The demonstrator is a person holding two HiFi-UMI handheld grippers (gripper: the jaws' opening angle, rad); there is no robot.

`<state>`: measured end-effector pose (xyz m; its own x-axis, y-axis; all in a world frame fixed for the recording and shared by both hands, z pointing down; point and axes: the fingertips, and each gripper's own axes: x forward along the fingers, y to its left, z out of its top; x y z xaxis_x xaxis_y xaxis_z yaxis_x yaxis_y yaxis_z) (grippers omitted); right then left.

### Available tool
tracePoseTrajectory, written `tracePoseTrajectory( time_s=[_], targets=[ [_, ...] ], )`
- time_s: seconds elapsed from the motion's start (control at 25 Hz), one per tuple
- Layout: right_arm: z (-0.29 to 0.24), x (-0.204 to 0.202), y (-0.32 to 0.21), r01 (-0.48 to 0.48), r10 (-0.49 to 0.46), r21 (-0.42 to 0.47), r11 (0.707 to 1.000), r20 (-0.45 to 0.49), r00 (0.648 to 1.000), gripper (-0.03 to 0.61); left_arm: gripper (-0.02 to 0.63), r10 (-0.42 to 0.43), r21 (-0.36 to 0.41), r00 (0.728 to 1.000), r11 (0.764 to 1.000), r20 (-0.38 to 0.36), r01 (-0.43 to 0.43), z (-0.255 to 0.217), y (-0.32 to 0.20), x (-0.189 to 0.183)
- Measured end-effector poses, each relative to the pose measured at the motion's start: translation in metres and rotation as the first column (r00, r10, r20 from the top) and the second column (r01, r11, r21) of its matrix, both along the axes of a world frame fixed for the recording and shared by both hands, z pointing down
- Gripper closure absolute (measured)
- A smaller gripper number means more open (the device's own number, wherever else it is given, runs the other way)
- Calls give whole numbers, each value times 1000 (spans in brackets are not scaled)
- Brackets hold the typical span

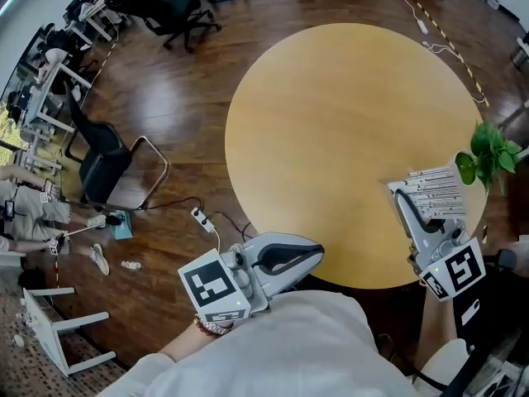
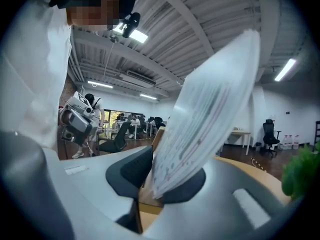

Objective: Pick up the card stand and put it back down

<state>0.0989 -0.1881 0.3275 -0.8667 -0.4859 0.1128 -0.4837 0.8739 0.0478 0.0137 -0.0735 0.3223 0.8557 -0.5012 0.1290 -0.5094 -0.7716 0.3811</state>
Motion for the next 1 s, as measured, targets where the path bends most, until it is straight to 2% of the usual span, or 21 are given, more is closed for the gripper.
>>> tracePoseTrajectory(
  time_s=[0.16,0.24,0.4,0.56,0.8,1.0],
  targets=[
    [-39,-15,90,-71,70,31,997,30,997,512,618,69,53,998,996,4,-69,-4,57,-12],
    [-54,-25,137,-97,96,36,995,30,995,512,618,85,56,996,995,-1,-84,-7,91,-22],
    [-77,-18,208,-171,169,48,984,50,984,512,618,135,72,991,988,-22,-133,-5,154,-22],
    [-93,-24,273,-253,250,76,964,58,967,512,618,183,79,983,980,-27,-180,-5,201,-45],
    [-126,-28,333,-286,282,90,954,55,958,512,618,175,150,984,974,-24,-169,-29,212,-77],
    [-129,-25,353,-280,276,92,956,53,960,512,620,145,154,989,978,-21,-140,-33,216,-83]
  ],
)
